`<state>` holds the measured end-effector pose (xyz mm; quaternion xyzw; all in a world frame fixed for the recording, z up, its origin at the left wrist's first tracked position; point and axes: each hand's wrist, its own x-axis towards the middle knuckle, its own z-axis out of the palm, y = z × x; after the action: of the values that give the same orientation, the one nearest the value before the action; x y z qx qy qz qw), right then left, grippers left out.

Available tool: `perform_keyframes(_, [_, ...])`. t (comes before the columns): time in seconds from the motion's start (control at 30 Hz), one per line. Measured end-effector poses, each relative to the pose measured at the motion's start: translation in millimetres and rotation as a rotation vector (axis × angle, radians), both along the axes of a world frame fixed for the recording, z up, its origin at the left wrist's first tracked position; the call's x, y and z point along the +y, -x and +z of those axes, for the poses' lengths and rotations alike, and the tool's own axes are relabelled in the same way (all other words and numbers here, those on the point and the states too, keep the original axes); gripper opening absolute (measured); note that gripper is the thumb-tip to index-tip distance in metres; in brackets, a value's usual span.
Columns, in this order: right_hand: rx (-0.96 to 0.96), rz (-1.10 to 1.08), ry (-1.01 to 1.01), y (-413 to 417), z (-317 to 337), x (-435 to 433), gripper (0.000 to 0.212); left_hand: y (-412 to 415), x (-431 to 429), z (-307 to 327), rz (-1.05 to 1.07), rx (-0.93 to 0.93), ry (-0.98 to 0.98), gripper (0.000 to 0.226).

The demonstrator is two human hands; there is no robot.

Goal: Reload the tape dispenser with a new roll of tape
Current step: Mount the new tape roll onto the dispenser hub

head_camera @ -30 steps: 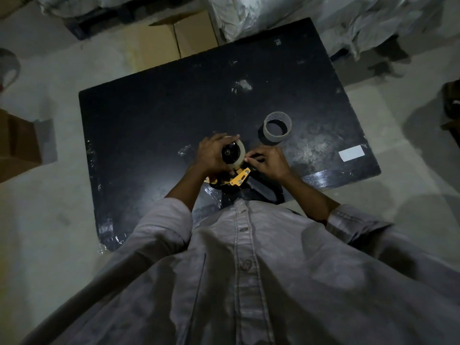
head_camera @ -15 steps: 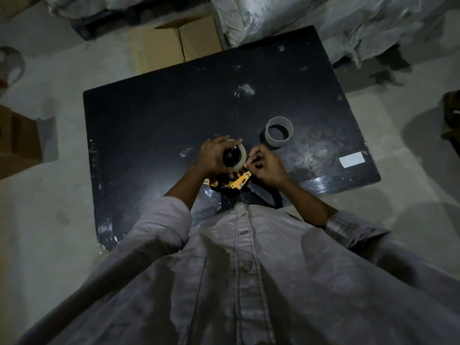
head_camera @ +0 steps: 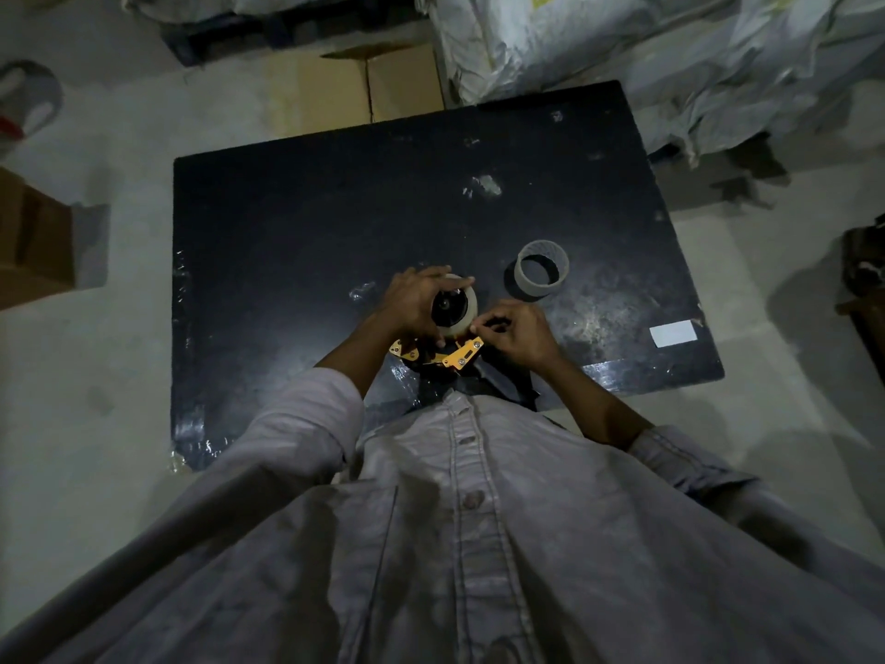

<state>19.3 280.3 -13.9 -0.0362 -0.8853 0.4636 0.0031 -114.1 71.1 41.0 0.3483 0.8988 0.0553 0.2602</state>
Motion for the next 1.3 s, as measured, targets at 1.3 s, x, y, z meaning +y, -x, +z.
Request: perform_keyframes(1.3, [-0.044,0.063,-0.364,34,27,8,0.009,-38,-5,-24,0.372,0.054,-0.176,0.129])
